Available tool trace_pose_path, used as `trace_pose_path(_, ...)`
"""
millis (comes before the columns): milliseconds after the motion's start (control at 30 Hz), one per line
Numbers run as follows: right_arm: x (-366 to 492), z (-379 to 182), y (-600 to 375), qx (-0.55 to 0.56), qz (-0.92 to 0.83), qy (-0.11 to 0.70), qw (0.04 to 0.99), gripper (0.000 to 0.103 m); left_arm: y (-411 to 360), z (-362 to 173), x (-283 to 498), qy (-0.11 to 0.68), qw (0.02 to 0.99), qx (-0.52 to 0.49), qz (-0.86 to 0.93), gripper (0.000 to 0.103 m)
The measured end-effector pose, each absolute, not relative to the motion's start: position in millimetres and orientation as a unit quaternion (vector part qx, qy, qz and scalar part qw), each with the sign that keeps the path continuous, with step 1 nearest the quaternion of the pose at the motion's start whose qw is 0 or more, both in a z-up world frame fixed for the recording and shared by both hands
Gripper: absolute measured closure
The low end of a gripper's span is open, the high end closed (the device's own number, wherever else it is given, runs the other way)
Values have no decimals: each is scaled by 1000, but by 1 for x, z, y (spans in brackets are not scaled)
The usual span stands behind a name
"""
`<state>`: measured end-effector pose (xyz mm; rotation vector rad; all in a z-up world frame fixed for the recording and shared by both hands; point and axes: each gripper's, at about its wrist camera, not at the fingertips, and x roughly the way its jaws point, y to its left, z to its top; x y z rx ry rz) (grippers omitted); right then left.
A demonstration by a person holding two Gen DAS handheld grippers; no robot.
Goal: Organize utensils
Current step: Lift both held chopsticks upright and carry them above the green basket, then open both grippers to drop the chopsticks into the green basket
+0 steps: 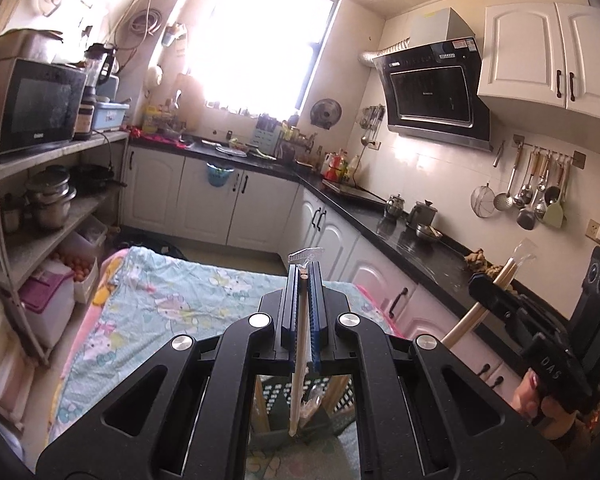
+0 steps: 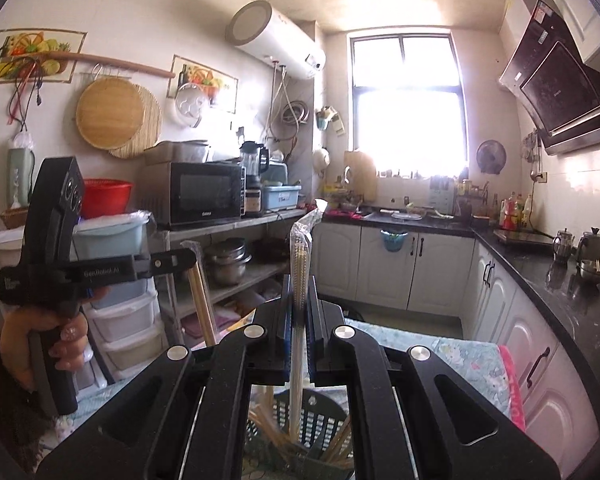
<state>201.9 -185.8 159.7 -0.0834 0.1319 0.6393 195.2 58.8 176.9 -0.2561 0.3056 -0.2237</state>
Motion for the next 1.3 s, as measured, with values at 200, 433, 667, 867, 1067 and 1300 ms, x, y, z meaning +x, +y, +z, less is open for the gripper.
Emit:
trace_pose_path(200,217,155,-188,-31,301,67,951,97,58,166,208,152,974,-132,-102,101)
trace_pose_path(433,232,135,-181,-36,295,83,951,97,55,148,221,157,975,-129,-93,101)
trace_pose_path(667,247,111,-172,-43,294,99,950,97,54,133,230,162,975,-124,-89,101)
trace_pose_path(867,257,98,-164,-41,297,108,948,97,49,122,234,168,974,-120,-92,101)
trace_pose_path(1067,265,79,-153,-51,299,119,945,97,44,111,234,173,974,-112,-98,101)
trace_pose_path(1300,276,60,-146,-58,286,143,946,97,42,94,235,188,970,-112,-101,101)
